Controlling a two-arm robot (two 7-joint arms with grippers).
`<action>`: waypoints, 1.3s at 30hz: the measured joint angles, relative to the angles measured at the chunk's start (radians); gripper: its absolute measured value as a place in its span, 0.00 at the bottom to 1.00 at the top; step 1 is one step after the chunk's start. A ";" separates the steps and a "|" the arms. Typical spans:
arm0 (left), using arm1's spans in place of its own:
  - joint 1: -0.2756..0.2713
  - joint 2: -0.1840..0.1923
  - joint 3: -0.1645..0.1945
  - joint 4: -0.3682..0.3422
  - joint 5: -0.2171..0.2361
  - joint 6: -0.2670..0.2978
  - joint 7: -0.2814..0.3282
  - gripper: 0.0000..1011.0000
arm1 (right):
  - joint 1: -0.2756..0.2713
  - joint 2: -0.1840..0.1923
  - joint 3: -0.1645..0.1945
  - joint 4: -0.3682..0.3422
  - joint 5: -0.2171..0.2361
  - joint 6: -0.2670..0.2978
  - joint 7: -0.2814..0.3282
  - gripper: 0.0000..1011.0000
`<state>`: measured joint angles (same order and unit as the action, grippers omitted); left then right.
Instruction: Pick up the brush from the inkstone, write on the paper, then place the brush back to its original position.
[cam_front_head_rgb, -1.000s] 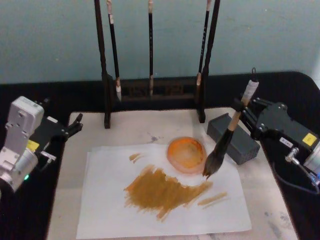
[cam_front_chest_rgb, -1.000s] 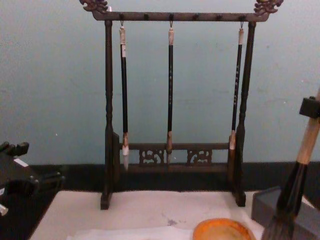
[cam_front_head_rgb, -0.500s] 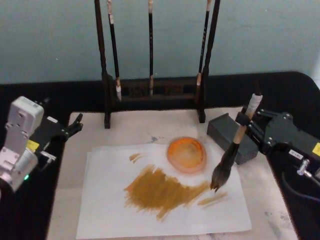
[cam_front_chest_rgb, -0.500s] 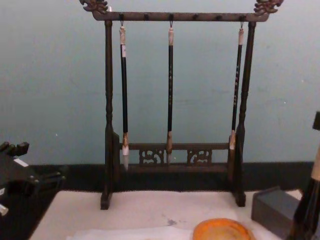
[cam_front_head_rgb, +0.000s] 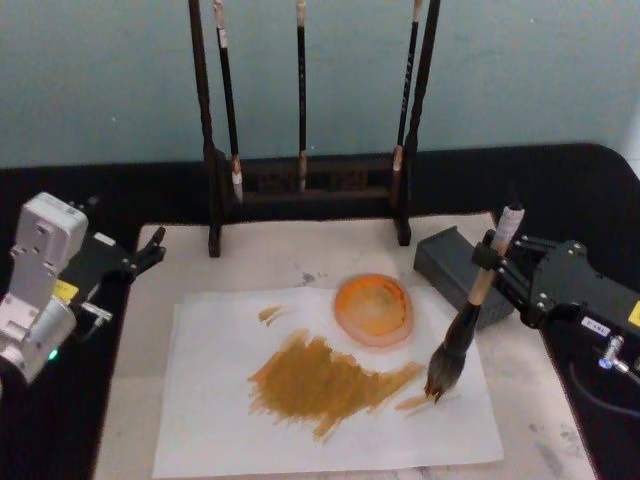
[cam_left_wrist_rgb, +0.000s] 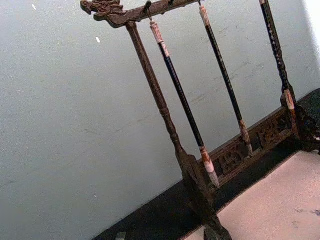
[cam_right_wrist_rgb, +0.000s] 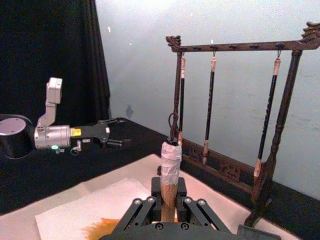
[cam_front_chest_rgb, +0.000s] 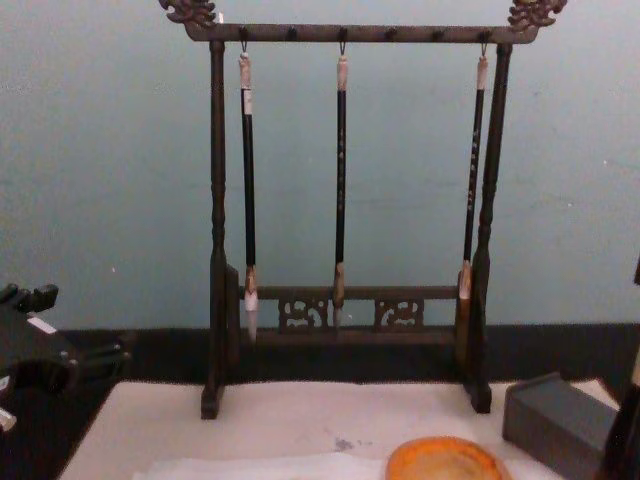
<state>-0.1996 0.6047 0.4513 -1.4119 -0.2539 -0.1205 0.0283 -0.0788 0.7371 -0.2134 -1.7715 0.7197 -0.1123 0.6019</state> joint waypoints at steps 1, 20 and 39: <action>0.000 0.000 0.000 0.000 0.000 0.000 0.000 1.00 | -0.001 0.000 0.000 -0.001 0.000 0.000 0.001 0.16; 0.000 0.000 0.000 0.000 0.000 0.000 0.000 1.00 | -0.028 0.002 0.006 -0.034 -0.014 0.002 0.007 0.16; 0.000 0.000 0.000 0.000 0.000 0.000 0.000 1.00 | -0.050 0.021 -0.013 -0.062 -0.007 0.011 0.031 0.16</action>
<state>-0.1995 0.6047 0.4514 -1.4119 -0.2539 -0.1205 0.0283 -0.1284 0.7585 -0.2267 -1.8331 0.7130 -0.1014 0.6330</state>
